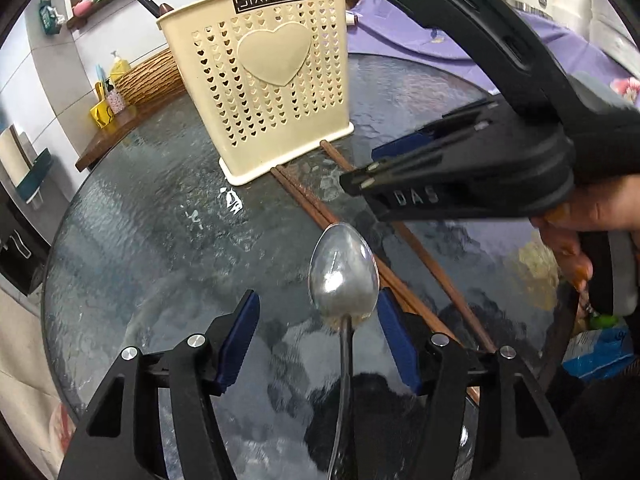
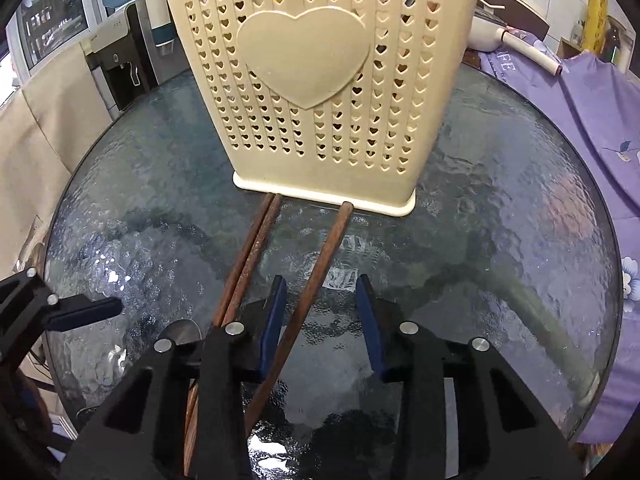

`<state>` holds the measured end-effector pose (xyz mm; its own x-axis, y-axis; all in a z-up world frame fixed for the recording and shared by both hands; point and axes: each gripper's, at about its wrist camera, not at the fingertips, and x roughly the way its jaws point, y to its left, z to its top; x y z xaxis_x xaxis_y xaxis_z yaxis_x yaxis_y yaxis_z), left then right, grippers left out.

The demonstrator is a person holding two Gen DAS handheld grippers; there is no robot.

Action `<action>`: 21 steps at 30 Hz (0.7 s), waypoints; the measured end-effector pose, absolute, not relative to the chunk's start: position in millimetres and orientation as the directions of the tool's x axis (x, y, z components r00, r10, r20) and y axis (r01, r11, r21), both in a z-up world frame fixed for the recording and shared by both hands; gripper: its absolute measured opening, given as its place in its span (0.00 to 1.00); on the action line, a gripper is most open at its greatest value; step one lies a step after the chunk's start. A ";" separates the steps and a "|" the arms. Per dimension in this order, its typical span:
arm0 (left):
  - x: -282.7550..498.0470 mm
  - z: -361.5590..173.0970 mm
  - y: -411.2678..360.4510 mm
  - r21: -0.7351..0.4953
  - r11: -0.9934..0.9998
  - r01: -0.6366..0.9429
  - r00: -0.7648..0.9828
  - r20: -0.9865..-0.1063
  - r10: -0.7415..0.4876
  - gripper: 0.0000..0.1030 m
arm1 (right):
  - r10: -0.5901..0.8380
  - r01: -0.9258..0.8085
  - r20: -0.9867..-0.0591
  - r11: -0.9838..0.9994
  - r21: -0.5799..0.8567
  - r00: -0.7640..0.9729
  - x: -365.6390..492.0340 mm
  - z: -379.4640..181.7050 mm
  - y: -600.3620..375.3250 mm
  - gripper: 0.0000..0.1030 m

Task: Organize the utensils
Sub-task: 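Grasp the metal spoon with the left gripper while the right gripper grasps a wooden chopstick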

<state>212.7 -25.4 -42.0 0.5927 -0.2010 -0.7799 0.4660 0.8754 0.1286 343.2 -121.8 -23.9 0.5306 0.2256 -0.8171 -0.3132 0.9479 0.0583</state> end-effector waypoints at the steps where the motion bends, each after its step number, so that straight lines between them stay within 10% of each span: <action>1: 214.5 -42.1 -25.3 0.119 0.878 0.464 0.591 -0.780 -0.206 0.57 | 0.224 -0.315 -0.818 0.947 0.055 0.530 343.0 -24.0 -121.6 0.35; 12: 233.0 -40.9 -25.4 0.072 0.905 0.419 0.583 -0.786 -0.207 0.36 | 0.188 -0.315 -0.826 0.949 0.014 0.532 349.1 -24.5 -105.6 0.34; 21: 244.7 -35.6 -14.2 0.013 0.928 0.373 0.588 -0.777 -0.225 0.35 | 0.200 -0.325 -0.825 0.945 0.021 0.529 355.0 -24.8 -91.2 0.11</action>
